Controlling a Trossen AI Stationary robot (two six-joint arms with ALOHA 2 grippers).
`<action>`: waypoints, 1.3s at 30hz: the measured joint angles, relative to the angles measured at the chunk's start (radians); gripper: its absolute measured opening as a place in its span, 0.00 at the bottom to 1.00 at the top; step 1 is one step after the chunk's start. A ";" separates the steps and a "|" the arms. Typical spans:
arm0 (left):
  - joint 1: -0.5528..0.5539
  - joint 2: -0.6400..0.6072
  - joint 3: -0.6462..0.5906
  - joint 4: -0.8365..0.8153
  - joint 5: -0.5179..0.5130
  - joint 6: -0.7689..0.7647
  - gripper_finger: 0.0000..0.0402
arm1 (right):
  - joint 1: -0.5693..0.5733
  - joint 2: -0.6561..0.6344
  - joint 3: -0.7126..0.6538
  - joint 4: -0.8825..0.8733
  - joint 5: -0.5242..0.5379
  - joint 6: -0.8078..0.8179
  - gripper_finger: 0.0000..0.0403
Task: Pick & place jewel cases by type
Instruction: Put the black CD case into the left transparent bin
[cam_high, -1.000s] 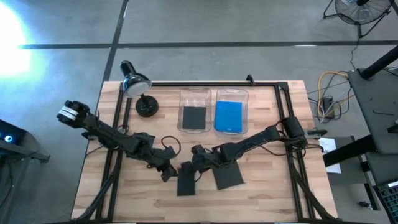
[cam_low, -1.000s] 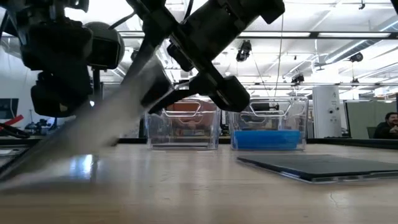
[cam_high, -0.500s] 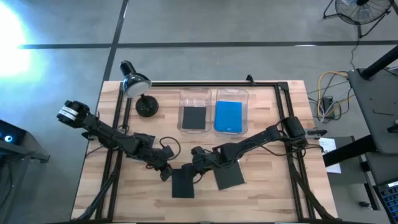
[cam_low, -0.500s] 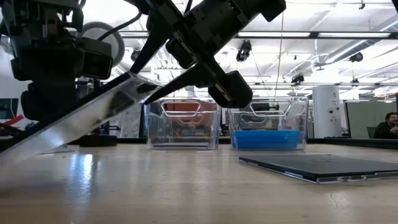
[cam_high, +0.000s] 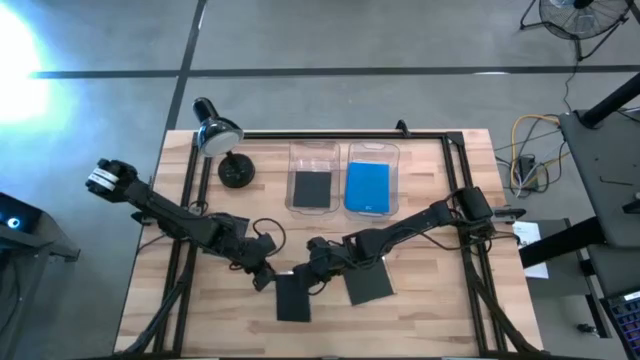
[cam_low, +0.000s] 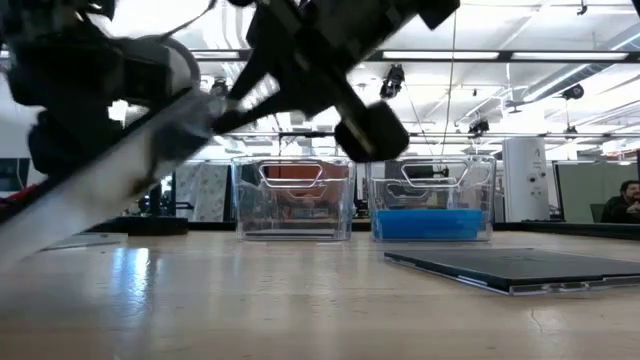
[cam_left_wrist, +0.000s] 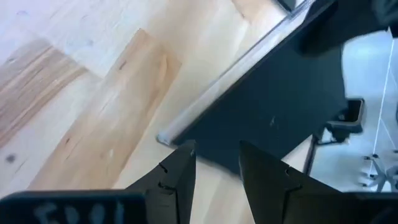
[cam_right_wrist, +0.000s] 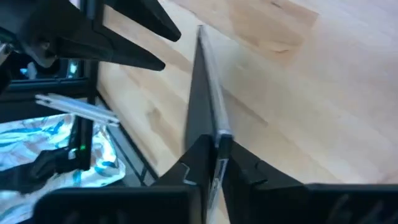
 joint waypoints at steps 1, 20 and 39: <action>-0.006 -0.023 0.000 -0.034 0.000 -0.001 0.26 | 0.000 -0.011 0.000 0.001 0.001 -0.002 0.03; -0.112 -0.453 0.008 -0.271 -0.358 -0.104 0.26 | -0.449 -0.394 0.000 -0.287 0.125 -0.424 0.03; -0.112 -0.475 -0.013 -0.860 -0.316 -0.305 0.26 | -0.639 -0.198 0.000 -0.240 -0.194 -0.450 0.21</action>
